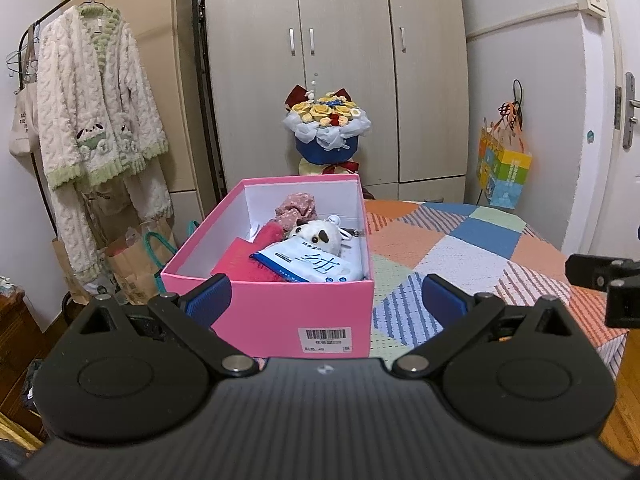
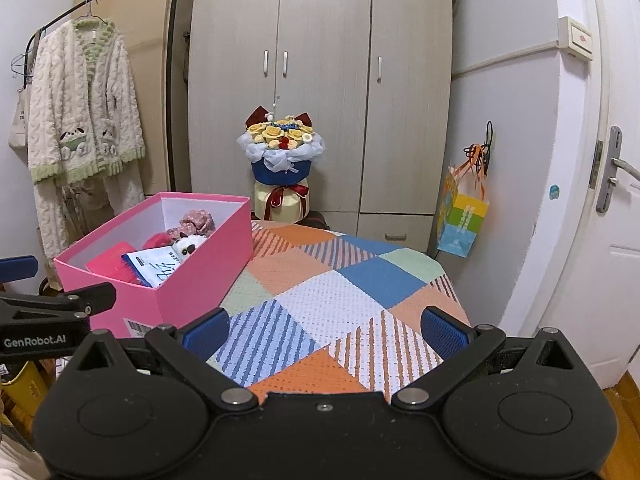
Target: Organize soft objects
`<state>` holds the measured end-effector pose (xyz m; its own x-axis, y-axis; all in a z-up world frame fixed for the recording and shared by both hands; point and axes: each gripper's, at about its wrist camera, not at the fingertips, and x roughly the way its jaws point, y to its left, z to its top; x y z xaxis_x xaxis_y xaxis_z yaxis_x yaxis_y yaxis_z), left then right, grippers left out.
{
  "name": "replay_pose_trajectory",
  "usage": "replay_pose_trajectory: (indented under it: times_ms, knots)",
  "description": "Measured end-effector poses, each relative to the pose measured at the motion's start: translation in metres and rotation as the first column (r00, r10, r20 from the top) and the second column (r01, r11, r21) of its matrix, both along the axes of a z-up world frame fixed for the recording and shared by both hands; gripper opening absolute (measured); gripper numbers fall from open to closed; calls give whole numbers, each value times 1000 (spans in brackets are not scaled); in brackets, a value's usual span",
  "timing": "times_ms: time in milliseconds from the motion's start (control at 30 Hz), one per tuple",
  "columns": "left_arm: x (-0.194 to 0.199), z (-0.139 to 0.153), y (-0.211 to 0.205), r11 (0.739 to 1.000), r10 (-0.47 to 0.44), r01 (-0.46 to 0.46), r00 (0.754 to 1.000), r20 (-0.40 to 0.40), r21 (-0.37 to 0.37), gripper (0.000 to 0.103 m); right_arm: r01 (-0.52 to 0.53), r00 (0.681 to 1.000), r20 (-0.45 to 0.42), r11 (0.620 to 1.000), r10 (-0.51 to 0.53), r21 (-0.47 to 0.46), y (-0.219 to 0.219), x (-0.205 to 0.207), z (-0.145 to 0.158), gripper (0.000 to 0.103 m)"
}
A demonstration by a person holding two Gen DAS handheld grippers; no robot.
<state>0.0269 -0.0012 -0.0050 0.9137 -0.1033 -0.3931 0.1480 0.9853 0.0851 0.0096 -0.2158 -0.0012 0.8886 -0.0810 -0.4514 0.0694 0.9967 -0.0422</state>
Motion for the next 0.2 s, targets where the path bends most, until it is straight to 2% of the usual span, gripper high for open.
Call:
replay_pose_trajectory:
  times_ms: [200]
  knots:
    - [2, 0, 1, 1000, 4, -4, 1000, -1, 3, 103, 5, 1000, -7, 1000, -5, 7, -1, 0, -3, 103]
